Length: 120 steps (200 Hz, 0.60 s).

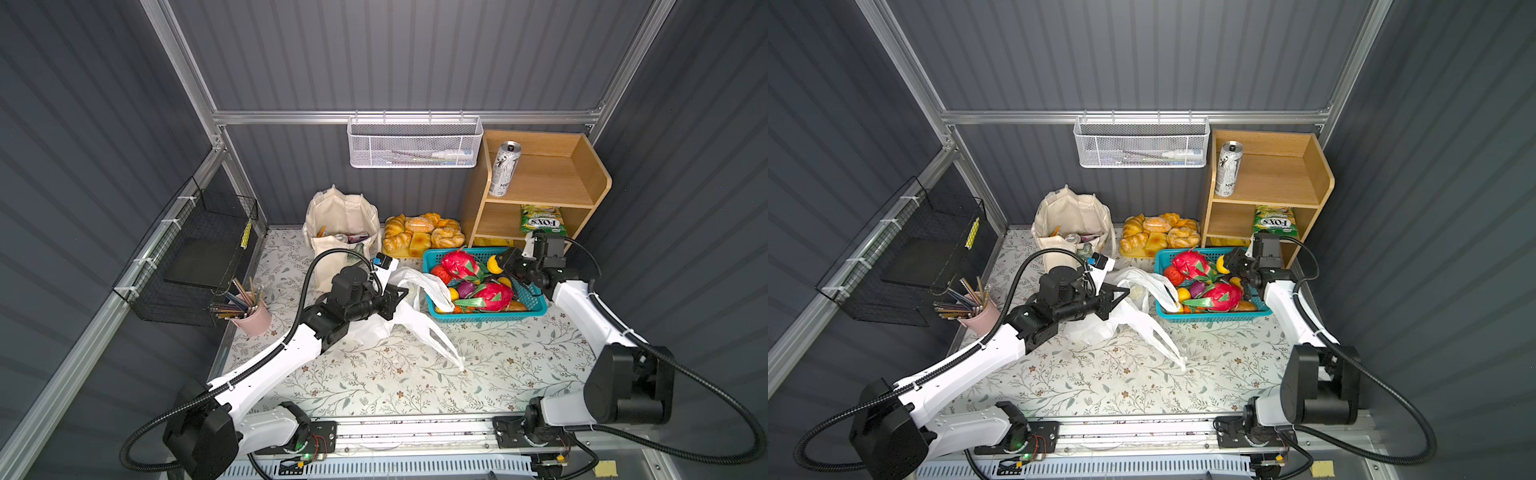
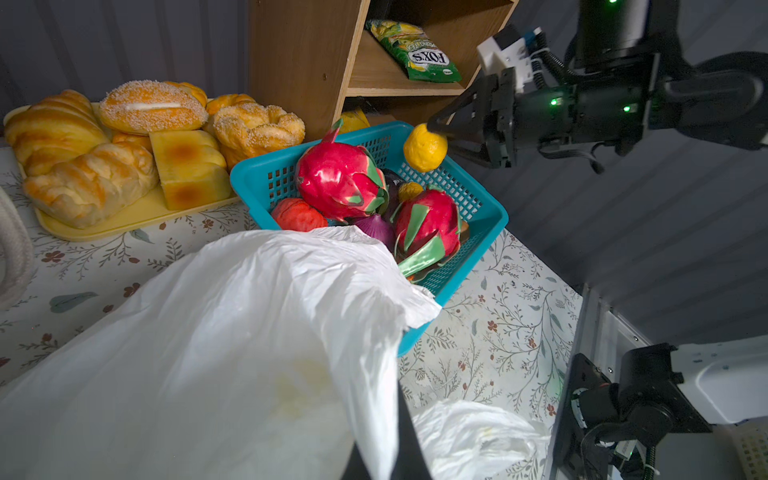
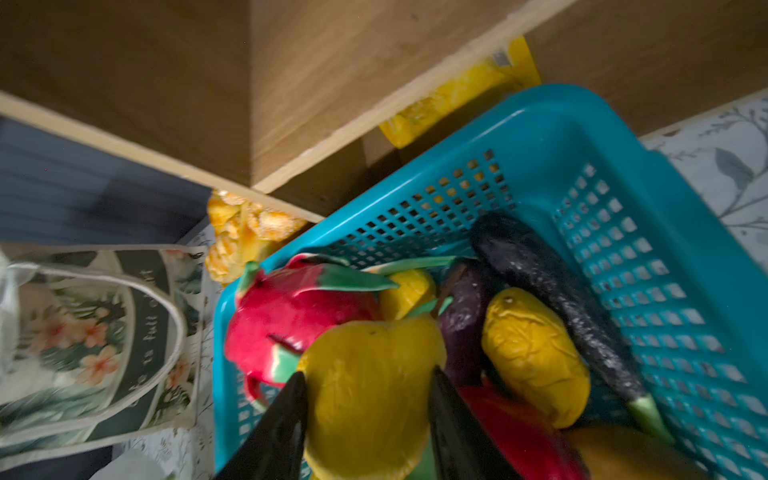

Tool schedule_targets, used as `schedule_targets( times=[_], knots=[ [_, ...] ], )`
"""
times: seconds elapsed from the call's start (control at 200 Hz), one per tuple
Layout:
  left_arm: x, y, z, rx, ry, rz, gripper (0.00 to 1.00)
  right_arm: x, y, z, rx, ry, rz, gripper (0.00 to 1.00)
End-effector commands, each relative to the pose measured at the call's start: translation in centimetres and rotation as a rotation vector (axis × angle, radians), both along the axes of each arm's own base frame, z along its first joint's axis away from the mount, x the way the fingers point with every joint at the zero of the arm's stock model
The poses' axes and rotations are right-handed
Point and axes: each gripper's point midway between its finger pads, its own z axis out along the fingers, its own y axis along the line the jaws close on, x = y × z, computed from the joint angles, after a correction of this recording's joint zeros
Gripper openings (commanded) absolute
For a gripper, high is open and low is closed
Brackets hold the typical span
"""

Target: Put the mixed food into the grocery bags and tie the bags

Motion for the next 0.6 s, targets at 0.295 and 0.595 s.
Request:
schedule_targets(
  times=[0.295,0.595],
  knots=[
    [-1.0,1.0,0.2,0.029,-0.023,-0.012,0.00,1.7,-2.1,-2.8,-0.014,0.087,-0.045,0.47],
    [-1.0,0.5,0.1,0.022,-0.017,-0.033,0.00,-2.9,4.4,4.7,0.130,-0.155,0.152,0.47]
  ],
)
